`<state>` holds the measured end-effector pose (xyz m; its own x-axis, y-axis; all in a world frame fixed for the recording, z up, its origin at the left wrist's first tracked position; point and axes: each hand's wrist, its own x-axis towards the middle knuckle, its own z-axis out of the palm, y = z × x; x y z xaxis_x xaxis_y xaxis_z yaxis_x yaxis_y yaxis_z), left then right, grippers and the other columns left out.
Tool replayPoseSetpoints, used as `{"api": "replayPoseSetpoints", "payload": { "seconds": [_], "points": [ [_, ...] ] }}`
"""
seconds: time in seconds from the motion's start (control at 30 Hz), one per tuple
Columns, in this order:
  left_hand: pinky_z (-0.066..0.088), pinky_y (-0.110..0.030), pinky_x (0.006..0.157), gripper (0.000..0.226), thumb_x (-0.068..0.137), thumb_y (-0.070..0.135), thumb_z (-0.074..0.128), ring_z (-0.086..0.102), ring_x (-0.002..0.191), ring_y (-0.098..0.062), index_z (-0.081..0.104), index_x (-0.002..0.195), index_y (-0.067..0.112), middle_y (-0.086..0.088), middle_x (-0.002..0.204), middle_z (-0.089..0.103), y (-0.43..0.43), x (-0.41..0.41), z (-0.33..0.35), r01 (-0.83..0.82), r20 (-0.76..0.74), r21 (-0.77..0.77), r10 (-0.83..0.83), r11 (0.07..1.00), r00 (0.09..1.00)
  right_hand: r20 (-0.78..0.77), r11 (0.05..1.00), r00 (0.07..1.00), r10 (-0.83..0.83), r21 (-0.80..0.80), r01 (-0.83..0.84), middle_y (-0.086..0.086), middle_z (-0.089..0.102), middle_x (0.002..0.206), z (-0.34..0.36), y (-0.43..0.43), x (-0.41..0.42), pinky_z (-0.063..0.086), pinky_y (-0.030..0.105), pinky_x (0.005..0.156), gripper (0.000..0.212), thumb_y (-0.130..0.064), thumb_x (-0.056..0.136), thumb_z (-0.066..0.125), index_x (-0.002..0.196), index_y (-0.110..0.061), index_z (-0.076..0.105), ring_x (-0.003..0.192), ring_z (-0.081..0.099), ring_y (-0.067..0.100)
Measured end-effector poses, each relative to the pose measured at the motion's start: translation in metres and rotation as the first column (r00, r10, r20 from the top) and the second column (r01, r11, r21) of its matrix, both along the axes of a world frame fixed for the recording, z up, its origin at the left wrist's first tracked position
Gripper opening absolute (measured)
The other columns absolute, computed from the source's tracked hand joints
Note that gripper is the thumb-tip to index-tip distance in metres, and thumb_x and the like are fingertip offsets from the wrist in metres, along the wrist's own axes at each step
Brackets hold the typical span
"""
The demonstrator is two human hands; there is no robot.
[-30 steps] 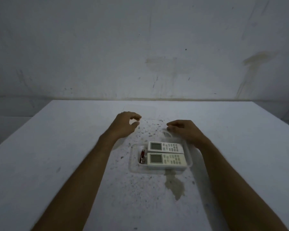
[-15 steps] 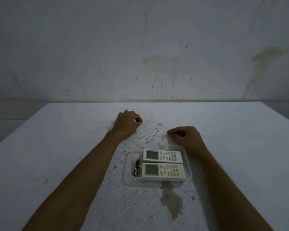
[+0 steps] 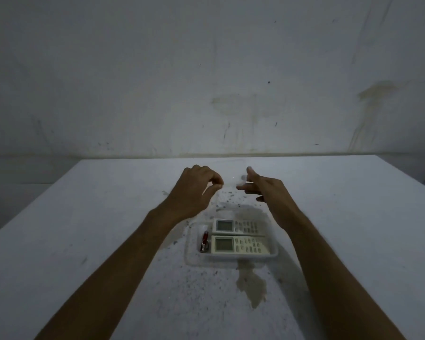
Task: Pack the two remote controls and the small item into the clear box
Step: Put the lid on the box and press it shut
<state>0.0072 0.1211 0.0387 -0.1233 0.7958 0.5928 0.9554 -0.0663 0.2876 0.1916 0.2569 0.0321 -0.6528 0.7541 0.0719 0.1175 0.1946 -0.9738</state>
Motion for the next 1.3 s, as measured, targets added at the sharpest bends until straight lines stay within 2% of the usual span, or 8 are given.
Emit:
{"api": "replayPoseSetpoints", "payload": {
  "seconds": [0.2, 0.3, 0.43, 0.53, 0.67, 0.97, 1.1, 1.3],
  "points": [
    [0.040, -0.035, 0.093, 0.020, 0.093, 0.027, 0.068, 0.055, 0.107, -0.017, 0.069, 0.111, 0.019, 0.000, 0.112, 0.067, -0.038, 0.028, 0.003, -0.017, -0.044, 0.106, 0.022, 0.994, 0.999, -0.192, 0.997, 0.981, -0.031, -0.070, 0.017, 0.007, 0.080, 0.091, 0.016, -0.039, 0.015, 0.049, 0.037, 0.076, 0.022, -0.026, 0.095, 0.067, 0.111, -0.013, 0.076, 0.073, 0.066, 0.018],
    [0.038, -0.031, 0.099, 0.040, 0.092, 0.041, 0.067, 0.051, 0.118, -0.016, 0.062, 0.126, 0.020, -0.001, 0.128, 0.059, -0.056, 0.030, -0.004, -0.186, 0.248, 0.236, 0.126, 0.954, 0.960, -0.229, 0.997, 0.972, -0.050, -0.071, 0.035, 0.011, 0.078, 0.089, 0.011, -0.050, 0.028, 0.049, 0.037, 0.074, 0.023, -0.024, 0.096, 0.068, 0.112, -0.009, 0.075, 0.067, 0.063, 0.014],
    [0.054, -0.023, 0.081, 0.062, 0.089, 0.042, 0.073, 0.061, 0.110, -0.010, 0.050, 0.144, 0.023, 0.003, 0.137, 0.051, -0.072, 0.027, -0.016, -0.236, 0.721, 0.064, 0.118, 0.970, 0.682, -0.256, 0.996, 0.966, -0.042, -0.083, 0.021, 0.011, 0.075, 0.082, 0.006, -0.060, 0.053, 0.052, 0.038, 0.074, 0.029, -0.012, 0.100, 0.060, 0.128, -0.010, 0.065, 0.067, 0.062, 0.017],
    [0.059, -0.024, 0.072, 0.063, 0.086, 0.028, 0.080, 0.068, 0.109, -0.019, 0.054, 0.143, 0.018, 0.001, 0.131, 0.059, -0.082, 0.019, -0.026, -0.128, 0.879, -0.032, 0.089, 0.991, 0.468, -0.159, 0.999, 0.987, -0.035, 0.007, 0.036, 0.012, 0.075, 0.082, 0.001, -0.069, 0.068, 0.058, 0.043, 0.076, 0.046, -0.006, 0.101, 0.052, 0.146, -0.016, 0.047, 0.071, 0.066, 0.023],
    [0.057, -0.025, 0.070, 0.051, 0.075, 0.027, 0.083, 0.070, 0.095, -0.016, 0.072, 0.124, 0.017, -0.001, 0.107, 0.072, -0.094, 0.012, -0.026, 0.060, 0.958, 0.038, -0.054, 0.997, 0.282, -0.081, 0.990, 0.996, -0.030, 0.132, 0.041, 0.014, 0.074, 0.084, -0.010, -0.081, 0.075, 0.056, 0.025, 0.063, 0.052, -0.004, 0.102, 0.048, 0.152, -0.016, 0.036, 0.066, 0.066, 0.013],
    [0.058, -0.029, 0.066, 0.053, 0.071, 0.023, 0.092, 0.073, 0.073, -0.021, 0.071, 0.120, 0.018, -0.009, 0.091, 0.075, -0.114, 0.022, -0.027, 0.134, 0.873, -0.143, 0.061, 0.981, 0.484, -0.099, 0.785, 0.927, -0.363, 0.503, 0.361, 0.002, 0.058, 0.060, -0.038, -0.087, 0.081, 0.046, 0.008, 0.056, 0.040, -0.033, 0.100, 0.059, 0.138, -0.022, 0.059, 0.049, 0.049, 0.005],
    [0.061, -0.030, 0.067, 0.062, 0.065, 0.025, 0.096, 0.077, 0.074, -0.022, 0.068, 0.120, 0.019, -0.008, 0.108, 0.071, -0.110, 0.026, -0.032, 0.068, 0.865, -0.206, 0.149, 0.976, 0.479, 0.029, 0.795, 0.917, -0.398, 0.510, 0.329, 0.001, 0.070, 0.073, -0.047, -0.085, 0.078, 0.062, 0.023, 0.072, 0.043, -0.038, 0.100, 0.057, 0.140, -0.022, 0.059, 0.070, 0.071, 0.017],
    [0.062, -0.032, 0.070, 0.064, 0.068, 0.026, 0.093, 0.076, 0.075, -0.021, 0.064, 0.125, 0.016, -0.014, 0.113, 0.072, -0.106, 0.029, -0.037, 0.086, 0.884, -0.193, 0.135, 0.977, 0.448, 0.086, 0.788, 0.894, -0.440, 0.514, 0.339, 0.009, 0.074, 0.118, -0.048, -0.084, 0.076, 0.059, 0.031, 0.084, 0.046, -0.041, 0.101, 0.055, 0.141, -0.020, 0.058, 0.085, 0.069, 0.017]
  ]
}}
